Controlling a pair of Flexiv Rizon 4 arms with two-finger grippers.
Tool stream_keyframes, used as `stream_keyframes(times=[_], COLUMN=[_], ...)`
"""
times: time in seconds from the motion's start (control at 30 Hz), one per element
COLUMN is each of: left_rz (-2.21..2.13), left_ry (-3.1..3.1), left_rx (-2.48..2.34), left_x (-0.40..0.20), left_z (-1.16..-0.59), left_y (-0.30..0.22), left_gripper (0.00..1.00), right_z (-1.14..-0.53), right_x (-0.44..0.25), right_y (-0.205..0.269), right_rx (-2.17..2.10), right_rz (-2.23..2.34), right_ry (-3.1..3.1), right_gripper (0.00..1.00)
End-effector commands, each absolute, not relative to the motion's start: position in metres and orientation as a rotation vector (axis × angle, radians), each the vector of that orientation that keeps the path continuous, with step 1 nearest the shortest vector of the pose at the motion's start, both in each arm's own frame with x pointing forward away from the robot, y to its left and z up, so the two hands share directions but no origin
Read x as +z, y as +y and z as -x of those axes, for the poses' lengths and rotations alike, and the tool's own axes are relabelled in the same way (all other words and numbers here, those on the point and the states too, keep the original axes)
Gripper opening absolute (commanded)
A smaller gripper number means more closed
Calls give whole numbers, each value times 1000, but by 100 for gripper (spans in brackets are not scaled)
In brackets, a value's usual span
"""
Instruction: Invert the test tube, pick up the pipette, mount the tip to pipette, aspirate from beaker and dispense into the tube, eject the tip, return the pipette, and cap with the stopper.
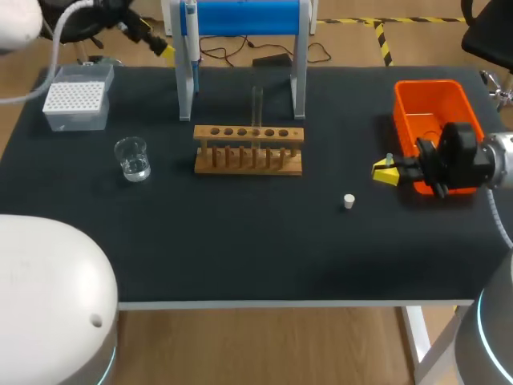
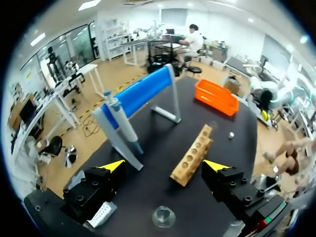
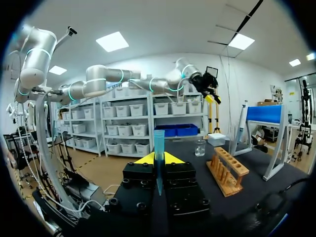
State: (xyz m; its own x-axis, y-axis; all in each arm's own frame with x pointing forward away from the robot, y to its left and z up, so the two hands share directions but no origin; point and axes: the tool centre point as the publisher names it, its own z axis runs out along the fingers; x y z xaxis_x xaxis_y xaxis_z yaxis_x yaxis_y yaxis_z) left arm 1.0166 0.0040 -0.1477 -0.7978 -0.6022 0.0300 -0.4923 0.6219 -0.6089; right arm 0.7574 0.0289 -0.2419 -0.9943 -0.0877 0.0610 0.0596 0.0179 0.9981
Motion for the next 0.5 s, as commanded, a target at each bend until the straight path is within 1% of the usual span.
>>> stream_keyframes(times=[0.03, 0.3, 0.5], left_rz=[1064, 1230, 1276], left_ry=[2654, 2522, 2434], left_rx=[-798, -766, -781], left_x=[-155, -165, -166], left_z=[-1040, -1055, -1062], left_y=[-3, -7, -16], left_gripper=[100, 100, 100], right_z=[-758, -758, -758], right_x=[-243, -243, -243], right_y=[28, 28, 28], right_rx=[-2131, -2131, -2131], right_rz=[-33, -33, -33], right_ry=[-2161, -2161, -2161], right_gripper=[0, 0, 0])
